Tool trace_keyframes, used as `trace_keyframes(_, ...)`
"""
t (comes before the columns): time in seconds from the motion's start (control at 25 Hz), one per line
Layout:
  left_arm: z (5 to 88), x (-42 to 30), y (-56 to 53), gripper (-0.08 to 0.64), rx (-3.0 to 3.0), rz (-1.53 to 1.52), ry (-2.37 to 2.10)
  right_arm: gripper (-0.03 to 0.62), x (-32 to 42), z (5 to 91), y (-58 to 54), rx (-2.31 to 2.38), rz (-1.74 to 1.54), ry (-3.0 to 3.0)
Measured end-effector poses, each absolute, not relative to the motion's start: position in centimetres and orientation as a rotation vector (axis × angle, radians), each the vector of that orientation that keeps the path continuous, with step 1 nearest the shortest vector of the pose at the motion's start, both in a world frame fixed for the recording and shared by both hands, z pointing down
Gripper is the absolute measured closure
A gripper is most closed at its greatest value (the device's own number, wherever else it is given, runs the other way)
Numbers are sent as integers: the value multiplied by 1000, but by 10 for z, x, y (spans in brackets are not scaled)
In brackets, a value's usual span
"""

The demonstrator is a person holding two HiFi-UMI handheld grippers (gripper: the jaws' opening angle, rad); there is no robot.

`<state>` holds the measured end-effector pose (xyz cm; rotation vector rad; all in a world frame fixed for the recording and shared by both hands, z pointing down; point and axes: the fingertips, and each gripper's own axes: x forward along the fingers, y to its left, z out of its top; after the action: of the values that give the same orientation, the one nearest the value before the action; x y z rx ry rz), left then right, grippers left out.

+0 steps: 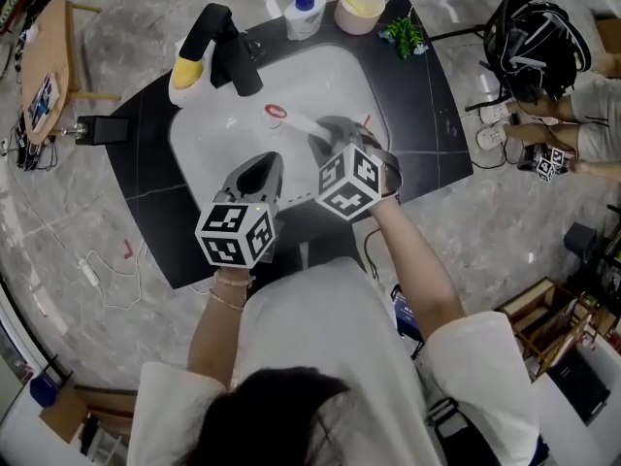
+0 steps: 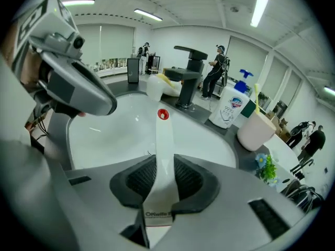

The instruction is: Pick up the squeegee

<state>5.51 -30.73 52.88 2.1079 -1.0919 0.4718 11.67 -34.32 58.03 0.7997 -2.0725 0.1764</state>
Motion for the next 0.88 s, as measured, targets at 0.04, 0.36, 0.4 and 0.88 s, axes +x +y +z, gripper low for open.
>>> trace_keyframes(0.04,528,57,-305,520,2115,476,-1088,485,119,574,-343,823,175,-2080)
trace_keyframes(0.36,506,71,-297,520,2179,453,-1097,485,133,528,-332,981,204,-2123)
trace_keyframes(0.4,504,73,-295,520,2186,450,-1092,485,134,524,-328,993,213,-2129)
trace_keyframes(0.88,463,84,-291,520,2176,306,-1122,485,145,468,-307,1231,265,-2193)
